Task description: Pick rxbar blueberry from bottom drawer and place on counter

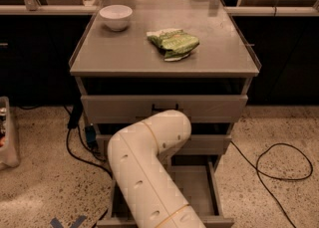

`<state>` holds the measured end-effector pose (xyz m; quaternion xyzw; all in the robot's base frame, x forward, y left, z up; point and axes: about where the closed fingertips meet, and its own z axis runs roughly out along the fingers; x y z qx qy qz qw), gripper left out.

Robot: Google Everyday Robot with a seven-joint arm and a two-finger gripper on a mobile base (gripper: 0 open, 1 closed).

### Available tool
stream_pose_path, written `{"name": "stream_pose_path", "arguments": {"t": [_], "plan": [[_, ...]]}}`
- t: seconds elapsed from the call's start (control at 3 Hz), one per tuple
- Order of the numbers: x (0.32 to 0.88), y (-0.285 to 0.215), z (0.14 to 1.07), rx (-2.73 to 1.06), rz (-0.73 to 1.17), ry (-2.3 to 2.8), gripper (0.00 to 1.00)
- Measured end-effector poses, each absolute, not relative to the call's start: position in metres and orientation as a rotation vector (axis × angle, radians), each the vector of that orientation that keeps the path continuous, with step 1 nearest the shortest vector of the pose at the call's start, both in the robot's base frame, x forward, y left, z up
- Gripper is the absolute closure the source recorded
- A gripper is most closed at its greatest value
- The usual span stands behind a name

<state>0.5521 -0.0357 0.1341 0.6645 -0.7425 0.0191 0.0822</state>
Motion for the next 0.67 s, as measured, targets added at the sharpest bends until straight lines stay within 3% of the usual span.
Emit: {"name": "stream_pose_path", "arguments": {"t": [0.67], "plan": [[0.5524, -0.0400, 0.1359, 1.938, 0.085, -2.249, 0.00]]}}
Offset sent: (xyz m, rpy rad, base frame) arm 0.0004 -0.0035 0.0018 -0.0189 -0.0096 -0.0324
